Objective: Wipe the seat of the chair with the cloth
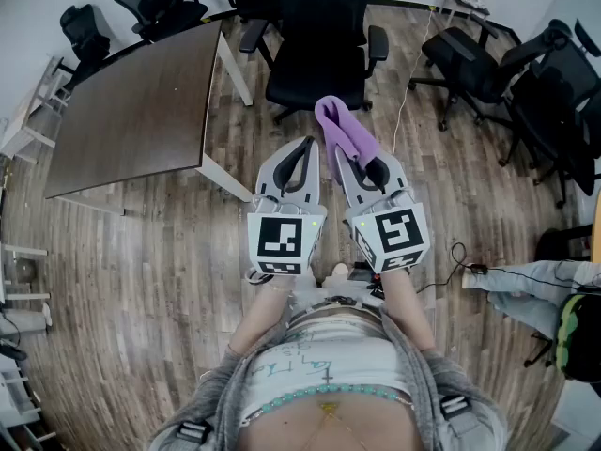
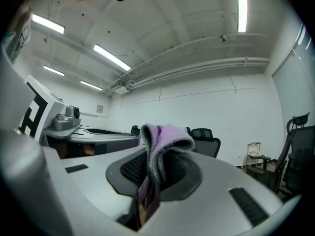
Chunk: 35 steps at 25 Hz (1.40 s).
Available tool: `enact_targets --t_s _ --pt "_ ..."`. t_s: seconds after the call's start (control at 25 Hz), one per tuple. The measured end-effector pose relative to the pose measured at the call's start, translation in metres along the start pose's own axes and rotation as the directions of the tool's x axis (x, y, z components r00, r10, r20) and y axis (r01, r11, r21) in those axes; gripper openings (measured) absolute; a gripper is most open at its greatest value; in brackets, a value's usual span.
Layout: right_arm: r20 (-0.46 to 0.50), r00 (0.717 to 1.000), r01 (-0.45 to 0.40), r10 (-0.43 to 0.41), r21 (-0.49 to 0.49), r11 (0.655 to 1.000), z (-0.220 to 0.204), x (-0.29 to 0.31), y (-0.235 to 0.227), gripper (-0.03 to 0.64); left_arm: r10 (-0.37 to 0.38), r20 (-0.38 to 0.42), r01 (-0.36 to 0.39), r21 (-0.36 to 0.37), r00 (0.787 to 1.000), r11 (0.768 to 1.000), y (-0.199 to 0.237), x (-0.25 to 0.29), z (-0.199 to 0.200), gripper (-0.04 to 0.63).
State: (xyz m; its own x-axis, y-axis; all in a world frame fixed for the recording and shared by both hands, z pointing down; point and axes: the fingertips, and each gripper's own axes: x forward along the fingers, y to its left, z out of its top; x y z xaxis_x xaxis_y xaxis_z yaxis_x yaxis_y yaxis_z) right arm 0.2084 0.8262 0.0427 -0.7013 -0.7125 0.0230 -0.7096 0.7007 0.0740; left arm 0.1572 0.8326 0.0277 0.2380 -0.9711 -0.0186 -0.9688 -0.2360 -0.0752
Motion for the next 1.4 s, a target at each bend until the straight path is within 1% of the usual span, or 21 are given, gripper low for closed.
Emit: enact_targets --t_s 0.24,0.44,0.52,0.72,0.92,1.08,1.4 --pt "0.011 1.000 -0.012 0.012 0.022 1.000 -0.004 -0.004 -0.012 0.048 0.006 -0.007 -0.006 0.005 1.000 1.000 -0.011 0.007 -0.002 0.000" --pt "0.009 0.999 -0.045 0.045 0.018 0.999 -0.006 -0.006 -0.023 0.048 0.024 -0.034 -0.023 0.033 0.999 0.999 -0.018 0.013 -0.002 0.000" --pt "0.007 0.998 -0.061 0.061 0.019 0.998 -0.008 -0.006 -0.024 0.048 0.034 -0.037 -0.033 0.031 0.999 0.999 -0.017 0.014 -0.004 0.000" --pt "-0.003 0.997 -0.083 0.083 0.021 0.996 -0.012 0.002 -0.025 0.048 0.063 -0.051 -0.062 0.021 0.997 0.998 -0.004 0.015 -0.009 0.000" --pt "0.004 0.997 -0.077 0.077 0.033 0.997 -0.010 0.021 -0.030 0.048 0.079 -0.056 -0.079 -0.001 0.995 0.997 0.022 0.026 -0.015 0.000" --pt "-0.001 0.998 -0.055 0.055 0.028 0.998 -0.009 0.052 -0.038 0.048 0.056 -0.053 -0.057 -0.010 0.997 0.998 0.044 0.053 -0.016 0.000" --pt "0.010 1.000 0.002 -0.002 0.012 1.000 -0.005 0.130 -0.057 0.048 -0.039 -0.034 0.039 0.001 0.999 0.999 0.085 0.121 -0.015 0.000"
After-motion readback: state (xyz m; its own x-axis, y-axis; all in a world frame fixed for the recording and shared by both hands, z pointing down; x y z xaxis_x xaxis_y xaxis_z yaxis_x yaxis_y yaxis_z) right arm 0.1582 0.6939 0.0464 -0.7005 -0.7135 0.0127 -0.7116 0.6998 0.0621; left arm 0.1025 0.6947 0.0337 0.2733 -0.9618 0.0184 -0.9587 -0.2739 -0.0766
